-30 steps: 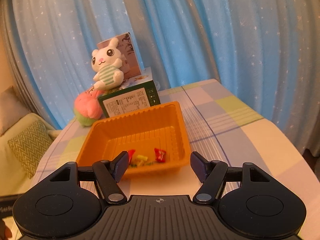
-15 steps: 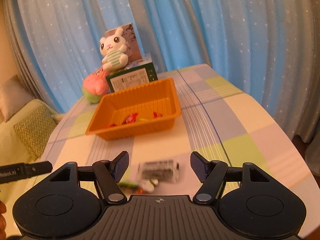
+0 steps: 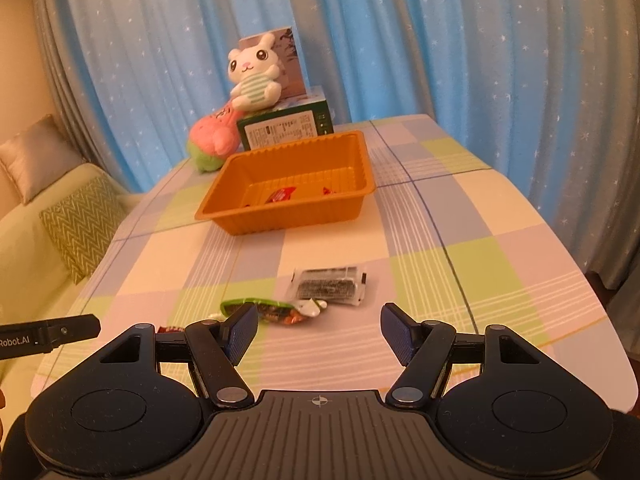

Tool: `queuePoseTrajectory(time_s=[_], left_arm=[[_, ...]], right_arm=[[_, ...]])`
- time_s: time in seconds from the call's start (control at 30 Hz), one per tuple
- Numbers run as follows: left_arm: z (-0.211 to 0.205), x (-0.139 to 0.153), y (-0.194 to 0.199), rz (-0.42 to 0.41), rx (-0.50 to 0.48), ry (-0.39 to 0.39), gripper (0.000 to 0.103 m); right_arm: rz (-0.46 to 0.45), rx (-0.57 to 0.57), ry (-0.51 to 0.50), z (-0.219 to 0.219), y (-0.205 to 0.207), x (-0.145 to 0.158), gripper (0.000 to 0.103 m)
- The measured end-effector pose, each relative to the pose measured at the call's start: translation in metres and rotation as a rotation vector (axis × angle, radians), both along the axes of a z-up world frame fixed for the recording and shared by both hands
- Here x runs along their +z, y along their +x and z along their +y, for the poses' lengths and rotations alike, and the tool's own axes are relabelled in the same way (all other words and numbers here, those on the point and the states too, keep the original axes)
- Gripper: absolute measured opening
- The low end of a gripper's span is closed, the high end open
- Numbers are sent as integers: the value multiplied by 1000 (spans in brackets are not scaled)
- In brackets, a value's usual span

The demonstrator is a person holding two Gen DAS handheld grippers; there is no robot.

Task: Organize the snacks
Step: 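Withdraw both open grippers from the tray back toward the remaining candies, then grasp the dark red packet with the left gripper while the right grasps the clear-wrapped brown candy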

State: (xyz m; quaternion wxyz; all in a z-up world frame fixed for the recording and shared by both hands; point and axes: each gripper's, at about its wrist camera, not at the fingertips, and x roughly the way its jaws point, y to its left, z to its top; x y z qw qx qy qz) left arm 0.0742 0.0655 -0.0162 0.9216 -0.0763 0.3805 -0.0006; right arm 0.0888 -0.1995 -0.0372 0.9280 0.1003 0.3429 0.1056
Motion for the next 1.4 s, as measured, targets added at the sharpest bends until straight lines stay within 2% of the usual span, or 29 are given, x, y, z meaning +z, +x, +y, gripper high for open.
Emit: queuePoseTrajectory(time_s=[0.4,0.67,0.9,1.07,1.13,1.4], left_arm=[[2,-7,-1,24,-2,16,70],[3,-22,8,62,-55,45,69],[5,-40,29,101,-164,127,69],[6,-54,53,136,-266,208,67],[6,-62,64,155,-312,227,62],[-2,-90,97,192,-483,307,60]], right_arm=[[11,14,-5,1,3,-2,68],[40,24,-12,4,10,-12,68],[71,39,-26,10,21,-24,68],[111,50,-29,16,31,-40,68],[125,55,-29,18,35,-46,68],[177,69,-26,25,51,-70,68]])
